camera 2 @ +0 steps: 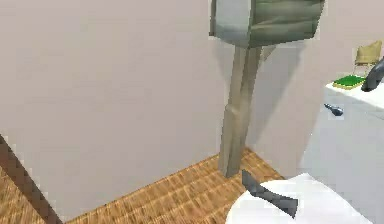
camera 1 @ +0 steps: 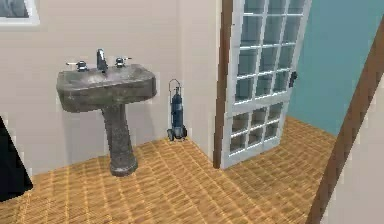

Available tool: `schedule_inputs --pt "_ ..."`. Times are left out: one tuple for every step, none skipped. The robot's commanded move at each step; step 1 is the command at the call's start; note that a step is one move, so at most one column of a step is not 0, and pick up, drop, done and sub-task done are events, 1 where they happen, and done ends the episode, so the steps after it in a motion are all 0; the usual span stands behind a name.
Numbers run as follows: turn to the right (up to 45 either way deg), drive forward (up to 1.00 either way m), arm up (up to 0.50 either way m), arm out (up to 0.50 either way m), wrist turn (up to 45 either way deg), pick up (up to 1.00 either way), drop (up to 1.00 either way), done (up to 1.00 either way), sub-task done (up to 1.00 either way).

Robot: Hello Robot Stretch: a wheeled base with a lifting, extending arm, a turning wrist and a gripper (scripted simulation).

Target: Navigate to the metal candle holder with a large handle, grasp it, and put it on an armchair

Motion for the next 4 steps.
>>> schedule_inputs --pt "-30.0 0.00 0.00 0.00 0.0 0.00 0.00 0.00 0.00" --pt "0.0 0.10 0.00 0.00 0.0 0.00 0.00 0.00 0.00" --pt "36.0 0.00 0.00 0.00 0.0 0.00 0.00 0.00 0.00" --pt "0.0 0.95 0.00 0.00 0.0 0.00 0.00 0.00 0.00"
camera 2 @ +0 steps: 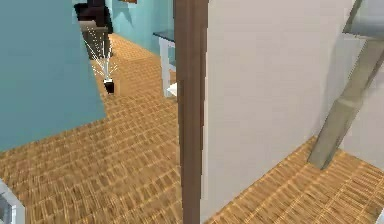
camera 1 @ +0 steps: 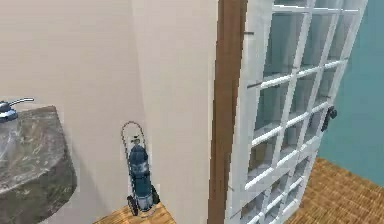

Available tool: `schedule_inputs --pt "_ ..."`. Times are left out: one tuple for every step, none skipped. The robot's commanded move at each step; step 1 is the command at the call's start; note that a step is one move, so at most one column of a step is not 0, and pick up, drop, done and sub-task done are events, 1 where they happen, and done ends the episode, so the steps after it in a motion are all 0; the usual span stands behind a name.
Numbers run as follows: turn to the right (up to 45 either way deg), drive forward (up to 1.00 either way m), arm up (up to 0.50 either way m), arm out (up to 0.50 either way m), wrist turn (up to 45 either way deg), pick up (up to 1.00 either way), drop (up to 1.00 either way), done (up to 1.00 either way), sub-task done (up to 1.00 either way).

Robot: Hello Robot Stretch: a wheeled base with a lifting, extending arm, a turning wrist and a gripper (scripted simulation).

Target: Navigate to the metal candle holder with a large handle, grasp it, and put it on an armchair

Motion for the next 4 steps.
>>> schedule_inputs --pt "45.0 0.00 0.00 0.00 0.0 0.00 0.00 0.00 0.00" --pt "12.0 0.00 0.00 0.00 0.0 0.00 0.00 0.00 0.00" --pt "0.0 0.70 0.00 0.00 0.0 0.00 0.00 0.00 0.00" --pt "39.0 0.00 0.00 0.00 0.0 0.00 0.00 0.00 0.00"
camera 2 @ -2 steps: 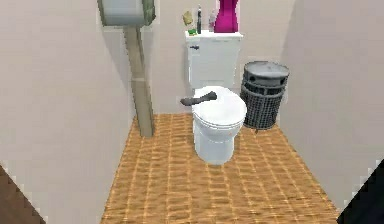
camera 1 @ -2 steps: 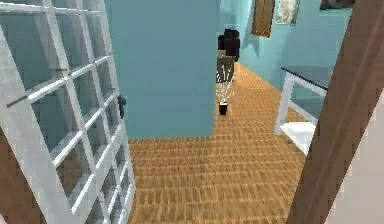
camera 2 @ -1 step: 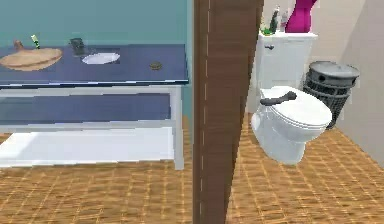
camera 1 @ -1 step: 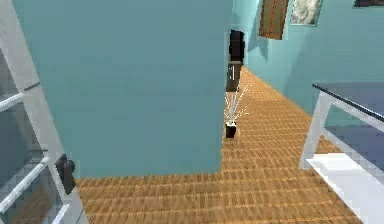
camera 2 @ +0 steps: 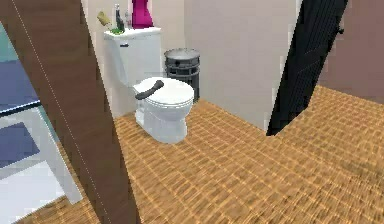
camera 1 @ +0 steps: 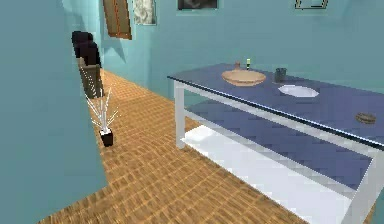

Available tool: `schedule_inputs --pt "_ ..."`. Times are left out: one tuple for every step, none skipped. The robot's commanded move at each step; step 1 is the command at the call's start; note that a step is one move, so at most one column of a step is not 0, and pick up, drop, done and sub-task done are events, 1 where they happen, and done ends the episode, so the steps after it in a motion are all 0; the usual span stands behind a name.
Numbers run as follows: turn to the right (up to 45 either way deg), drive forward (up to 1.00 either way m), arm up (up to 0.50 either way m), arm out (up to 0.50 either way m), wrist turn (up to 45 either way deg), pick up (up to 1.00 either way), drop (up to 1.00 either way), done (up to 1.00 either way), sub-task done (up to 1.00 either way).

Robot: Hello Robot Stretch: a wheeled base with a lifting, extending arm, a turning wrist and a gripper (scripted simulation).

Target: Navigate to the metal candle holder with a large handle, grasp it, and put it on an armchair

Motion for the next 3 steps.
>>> schedule_inputs --pt "0.0 0.30 0.00 0.00 0.0 0.00 0.00 0.00 0.00" --pt "45.0 0.00 0.00 0.00 0.0 0.00 0.00 0.00 0.00" --pt "0.0 0.60 0.00 0.00 0.0 0.00 0.00 0.00 0.00"
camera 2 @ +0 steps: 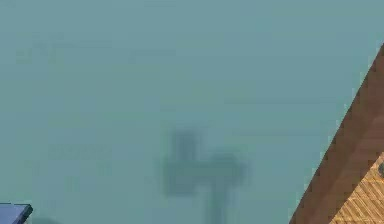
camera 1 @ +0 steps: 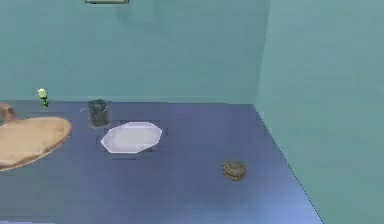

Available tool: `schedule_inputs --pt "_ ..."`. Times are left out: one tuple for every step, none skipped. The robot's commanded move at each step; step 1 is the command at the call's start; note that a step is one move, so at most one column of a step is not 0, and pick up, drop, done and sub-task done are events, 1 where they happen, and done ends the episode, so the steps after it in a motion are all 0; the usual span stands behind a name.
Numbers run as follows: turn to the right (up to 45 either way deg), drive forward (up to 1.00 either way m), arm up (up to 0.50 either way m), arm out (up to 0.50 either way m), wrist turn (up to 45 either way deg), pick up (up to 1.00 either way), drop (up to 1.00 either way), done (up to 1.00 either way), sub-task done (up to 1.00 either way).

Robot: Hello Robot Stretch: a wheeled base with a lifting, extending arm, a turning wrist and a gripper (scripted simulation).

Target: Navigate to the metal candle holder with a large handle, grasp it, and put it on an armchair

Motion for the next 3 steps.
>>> schedule_inputs --pt "-45.0 0.00 0.00 0.00 0.0 0.00 0.00 0.00 0.00" --pt "-45.0 0.00 0.00 0.00 0.0 0.00 0.00 0.00 0.00" --pt "-24.0 0.00 0.00 0.00 0.0 0.00 0.00 0.00 0.00"
